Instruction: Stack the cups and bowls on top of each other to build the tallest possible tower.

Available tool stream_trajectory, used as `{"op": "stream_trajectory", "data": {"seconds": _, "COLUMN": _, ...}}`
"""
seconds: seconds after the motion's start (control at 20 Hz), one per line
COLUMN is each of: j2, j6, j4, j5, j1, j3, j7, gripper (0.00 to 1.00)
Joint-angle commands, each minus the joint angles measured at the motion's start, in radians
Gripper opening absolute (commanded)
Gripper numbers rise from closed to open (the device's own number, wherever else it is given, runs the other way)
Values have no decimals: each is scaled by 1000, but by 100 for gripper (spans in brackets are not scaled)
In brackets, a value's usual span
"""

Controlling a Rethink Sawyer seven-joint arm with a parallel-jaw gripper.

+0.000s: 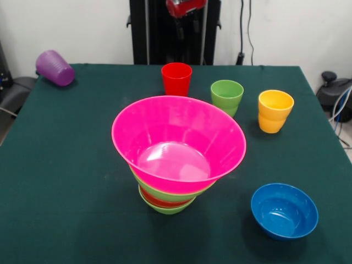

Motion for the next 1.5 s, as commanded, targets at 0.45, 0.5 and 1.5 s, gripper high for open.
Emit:
{"op": "stream_trajectory", "data": {"seconds": 0.45, "j2": -49, "j6": 154, "j4": -45, "j5": 59, "j1": -52, "j3": 213, "j7": 96, "gripper": 100}}
{"op": "stream_trajectory", "data": {"seconds": 0.5, "j2": -46, "j6": 158, "j4": -52, "j5": 61, "j1": -54, "j3": 216, "j7": 97, "gripper": 100}}
{"op": "stream_trajectory", "data": {"seconds": 1.5, "j2": -9, "j6": 170, "j4": -138, "j5": 36, "j1": -37, "j3": 181, "j7": 83, "gripper": 100}}
